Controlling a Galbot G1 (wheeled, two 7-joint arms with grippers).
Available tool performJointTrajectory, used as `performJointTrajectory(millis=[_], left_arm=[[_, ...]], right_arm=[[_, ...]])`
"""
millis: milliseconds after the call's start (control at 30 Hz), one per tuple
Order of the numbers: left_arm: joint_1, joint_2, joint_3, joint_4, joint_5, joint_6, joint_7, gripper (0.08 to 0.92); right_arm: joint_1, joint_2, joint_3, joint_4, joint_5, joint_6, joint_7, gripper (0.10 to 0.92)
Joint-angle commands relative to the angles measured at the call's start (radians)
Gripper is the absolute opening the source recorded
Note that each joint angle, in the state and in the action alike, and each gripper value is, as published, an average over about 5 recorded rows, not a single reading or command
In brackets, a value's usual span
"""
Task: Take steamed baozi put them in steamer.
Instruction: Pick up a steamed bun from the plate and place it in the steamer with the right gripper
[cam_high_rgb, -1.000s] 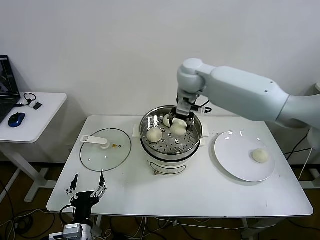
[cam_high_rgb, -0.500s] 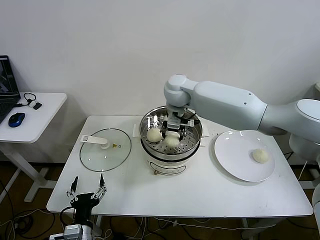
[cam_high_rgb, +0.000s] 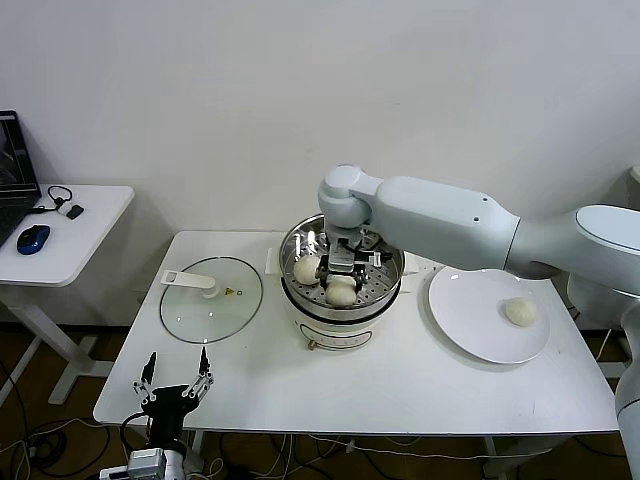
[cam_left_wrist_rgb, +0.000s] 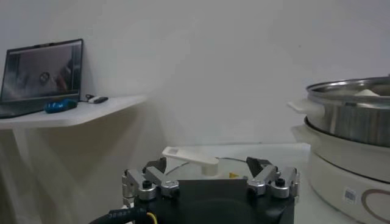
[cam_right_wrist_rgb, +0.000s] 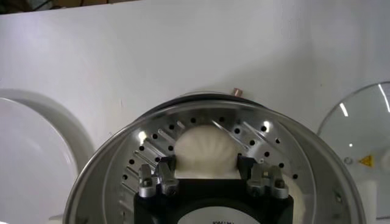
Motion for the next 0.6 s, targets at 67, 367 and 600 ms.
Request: performJointTrajectory(millis=[67, 367, 600], left_arm=[[-0.002, 0.001, 0.001, 0.003, 0.000, 0.000, 0.001, 0.823], [-0.003, 0.000, 0.002, 0.004, 0.000, 0.000, 0.001, 0.823], [-0.002, -0.001, 0.002, 0.002, 0.001, 0.000, 0.001, 0.823]], right_arm=[[-0.008, 0.004, -0.005, 0.000, -0.009, 0.003, 0.002, 0.662], [-0.011, 0.004, 0.003, -0.004, -0.015, 0.010, 0.009, 0.771], [0.007, -0.008, 0.023, -0.010, -0.002, 0.032, -0.002, 0.822]])
